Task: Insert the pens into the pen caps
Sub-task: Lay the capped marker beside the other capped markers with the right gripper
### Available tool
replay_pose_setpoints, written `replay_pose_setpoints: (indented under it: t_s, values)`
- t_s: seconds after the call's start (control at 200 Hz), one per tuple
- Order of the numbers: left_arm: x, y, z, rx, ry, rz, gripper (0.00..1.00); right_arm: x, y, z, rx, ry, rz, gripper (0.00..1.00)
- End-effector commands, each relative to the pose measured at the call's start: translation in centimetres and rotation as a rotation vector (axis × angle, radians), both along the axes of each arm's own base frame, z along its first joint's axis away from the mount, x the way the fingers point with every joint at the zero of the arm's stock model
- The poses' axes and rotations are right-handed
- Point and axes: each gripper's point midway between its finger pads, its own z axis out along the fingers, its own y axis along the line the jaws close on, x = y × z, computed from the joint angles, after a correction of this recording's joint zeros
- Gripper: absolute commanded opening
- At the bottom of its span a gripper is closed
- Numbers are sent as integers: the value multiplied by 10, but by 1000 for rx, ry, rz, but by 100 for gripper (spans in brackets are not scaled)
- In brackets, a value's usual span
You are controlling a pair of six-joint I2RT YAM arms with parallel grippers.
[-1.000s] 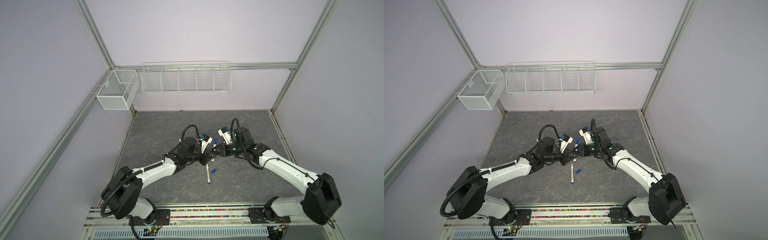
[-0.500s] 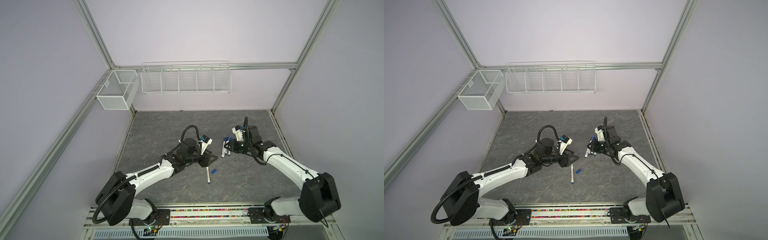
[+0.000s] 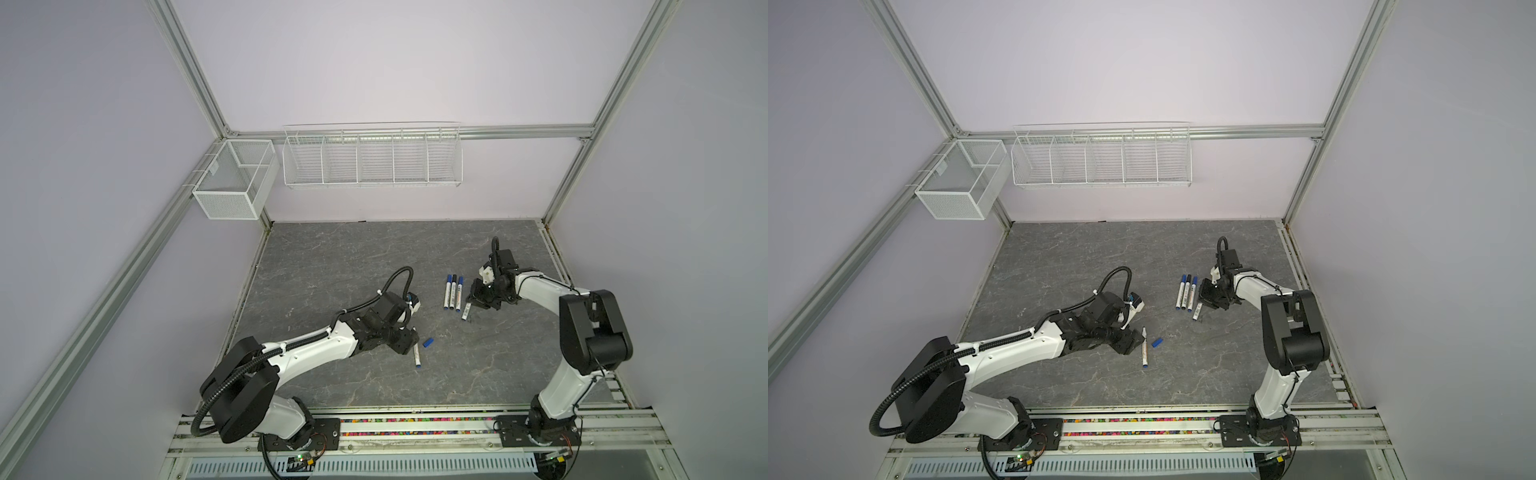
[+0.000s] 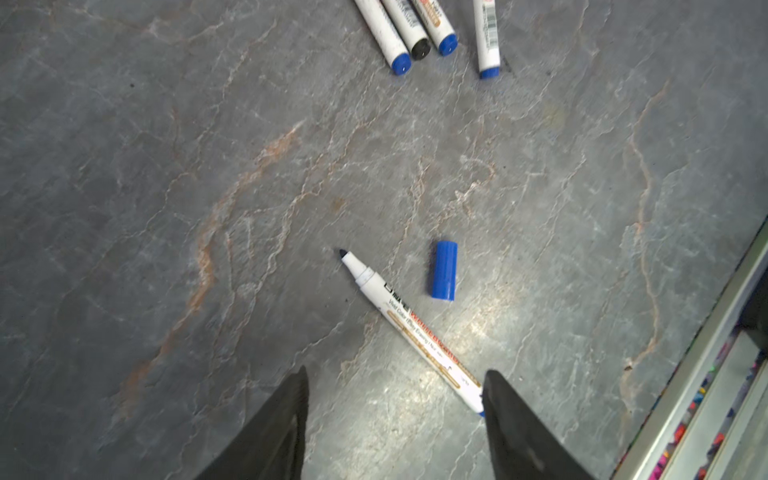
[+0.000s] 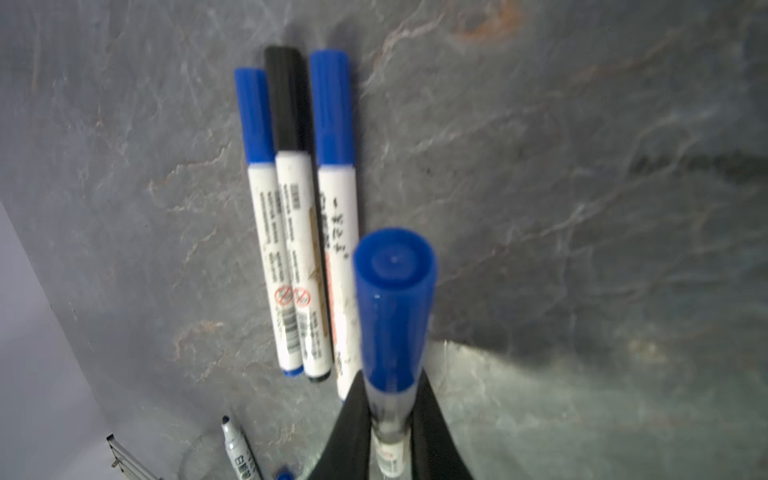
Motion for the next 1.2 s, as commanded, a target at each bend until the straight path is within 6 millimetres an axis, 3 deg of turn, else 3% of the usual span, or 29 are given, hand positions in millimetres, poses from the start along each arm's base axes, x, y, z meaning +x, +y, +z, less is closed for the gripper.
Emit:
replay_pose_setpoints:
  t_s: [0.0,0.165,0.33,0.48,0.675,0.9,1.07,1.195]
  values:
    - [-2,3,-5,58,14,-11,66,15,-4,-8,-29,-13,13,17]
    - [-4,5,-14,87,34,-15,67,29,8,-3,36,-41,24,27]
    - [-6,2,-21,109,63,-24,70,24,7,12,45,-76,15,37]
    - [-5,-4,-25,122,83,-27,72,8,1,29,19,-121,15,37]
    - [-5,-12,-34,157,114,-38,72,-14,-6,36,-6,-140,21,37]
    - [-6,-9,-48,282,142,-19,72,-21,-11,43,-28,-167,26,37]
    - [-8,6,-61,372,181,25,71,-17,-10,52,-24,-194,28,37]
    - [-16,27,-72,467,214,46,63,-17,-11,56,-23,-202,28,37]
